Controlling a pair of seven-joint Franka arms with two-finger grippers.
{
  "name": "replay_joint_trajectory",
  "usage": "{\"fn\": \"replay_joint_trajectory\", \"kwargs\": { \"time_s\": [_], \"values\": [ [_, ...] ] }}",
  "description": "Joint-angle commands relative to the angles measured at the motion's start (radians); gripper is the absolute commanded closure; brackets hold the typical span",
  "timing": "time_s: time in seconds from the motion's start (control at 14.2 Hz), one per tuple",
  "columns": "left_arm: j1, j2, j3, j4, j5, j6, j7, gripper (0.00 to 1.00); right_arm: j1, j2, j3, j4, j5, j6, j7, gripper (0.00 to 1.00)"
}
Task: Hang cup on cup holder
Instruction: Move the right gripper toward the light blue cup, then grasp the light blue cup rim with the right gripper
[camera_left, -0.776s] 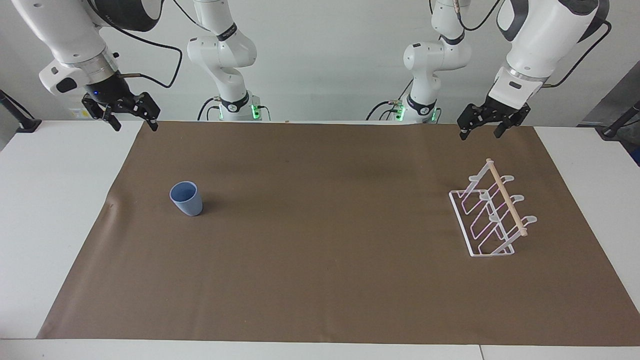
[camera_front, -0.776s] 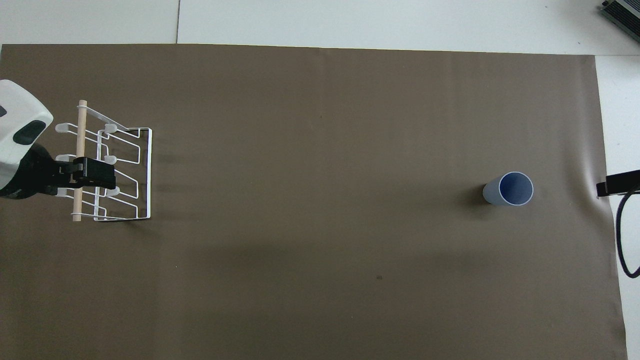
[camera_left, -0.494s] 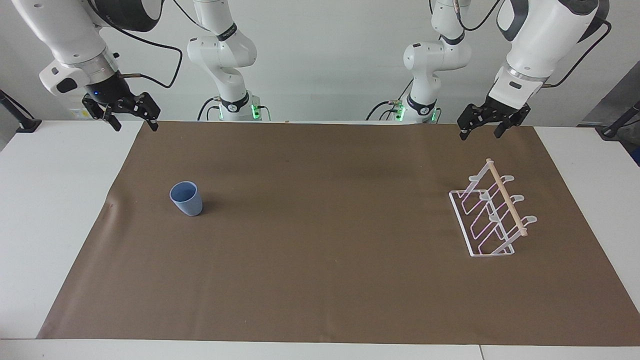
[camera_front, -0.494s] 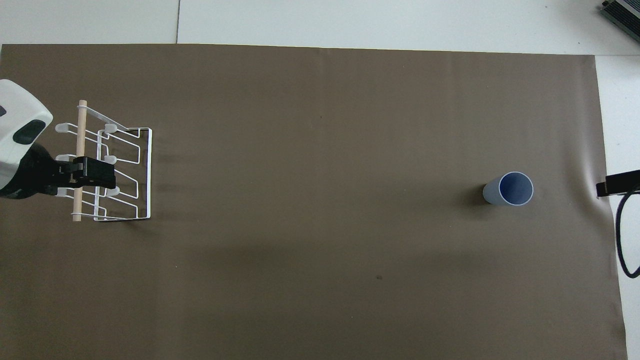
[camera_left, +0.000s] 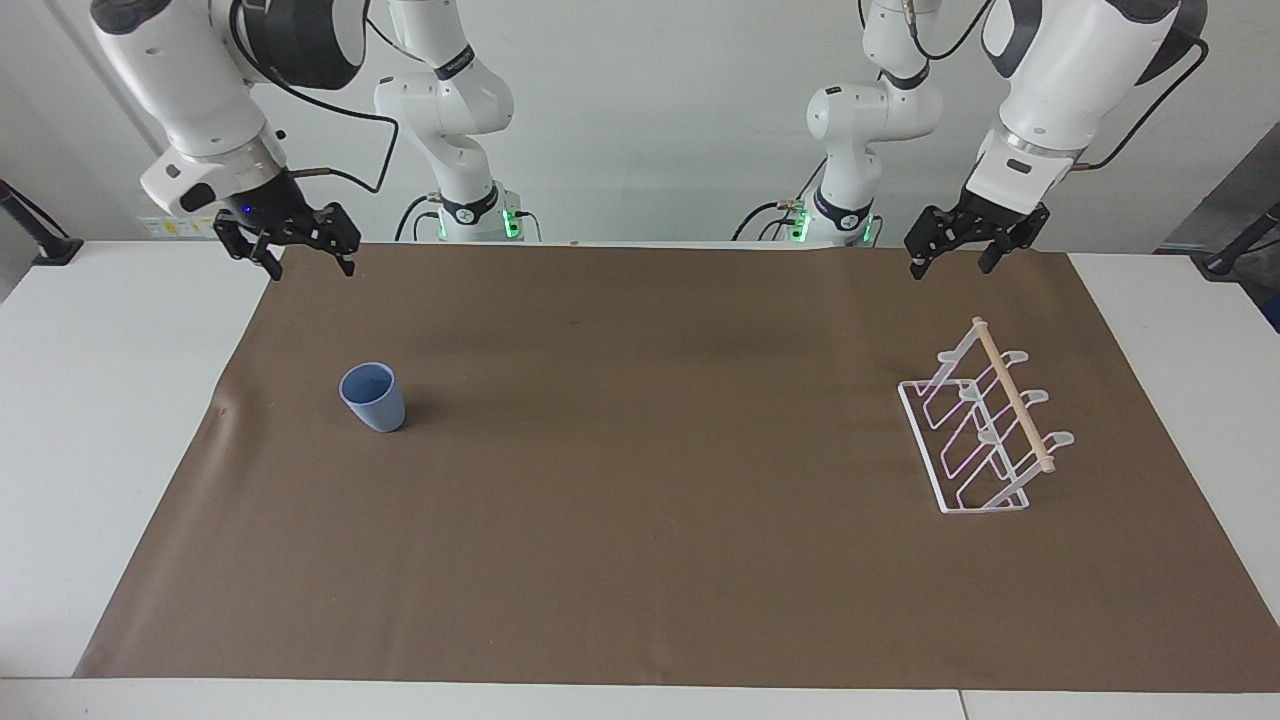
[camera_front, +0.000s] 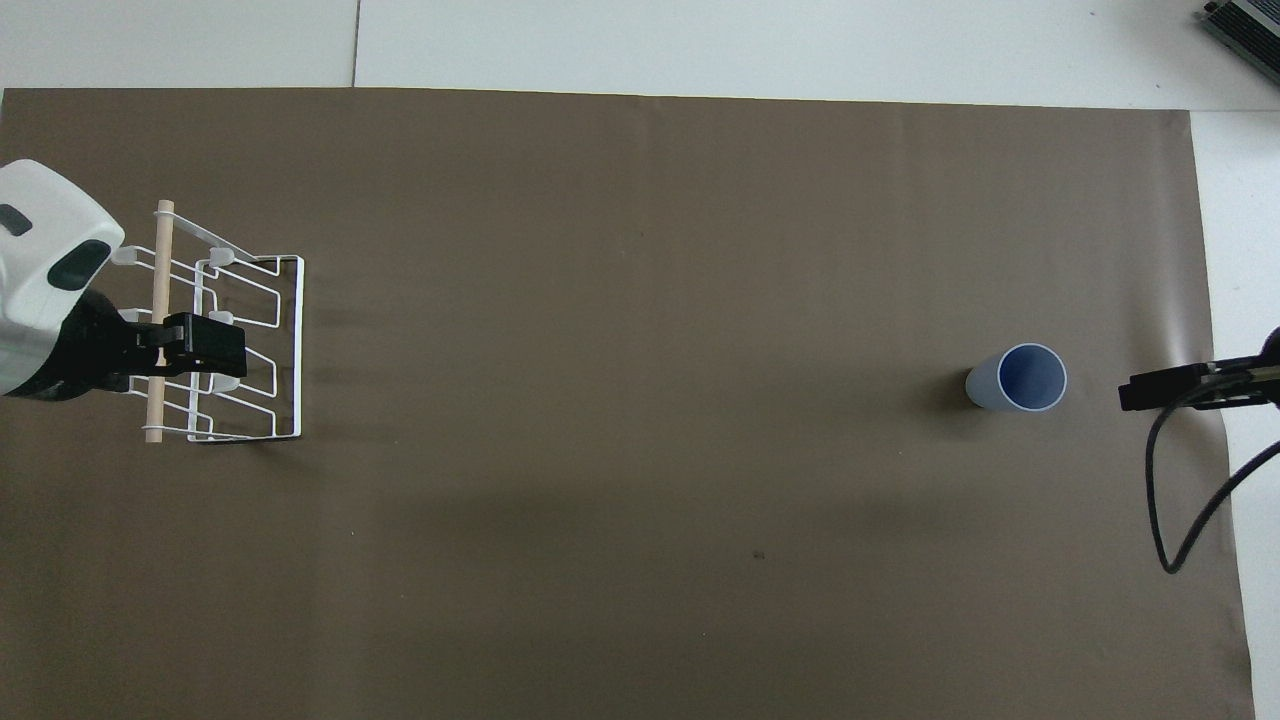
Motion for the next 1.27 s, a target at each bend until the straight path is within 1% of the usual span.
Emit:
{"fn": "replay_joint_trajectory", "kwargs": {
  "time_s": [0.0, 0.14, 0.28, 0.56, 0.85, 0.99, 1.2],
  "values": [
    [0.005, -0.028, 0.001, -0.038, 0.024, 0.014, 0.066, 0.0, -0.01, -0.08, 0.044, -0.199, -0.007, 0.153, -0.003, 0.0],
    [0.008, -0.028, 0.001, -0.04, 0.027, 0.021, 0.098, 0.0, -0.005, -0.071, 0.046, -0.23, -0.006, 0.226, -0.003, 0.0],
    [0.01, -0.03, 0.001, -0.04, 0.026, 0.028, 0.101, 0.0, -0.005, -0.045, 0.047, -0.25, -0.002, 0.284, 0.003, 0.0],
    [0.01, -0.03, 0.001, -0.04, 0.026, 0.028, 0.097, 0.0, -0.002, 0.049, 0.047, -0.256, -0.002, 0.414, 0.091, 0.0],
    [0.008, -0.033, 0.0, -0.044, 0.024, 0.026, 0.051, 0.0, -0.001, 0.152, 0.049, -0.256, -0.002, 0.496, 0.094, 0.0],
    [0.008, -0.033, -0.003, -0.044, 0.024, 0.023, 0.034, 0.0, -0.001, 0.181, 0.068, -0.258, -0.002, 0.514, 0.094, 0.0],
    [0.01, -0.033, -0.003, -0.046, 0.024, 0.04, 0.043, 0.0, -0.001, 0.19, 0.073, -0.276, -0.002, 0.548, 0.095, 0.0]
  ]
}}
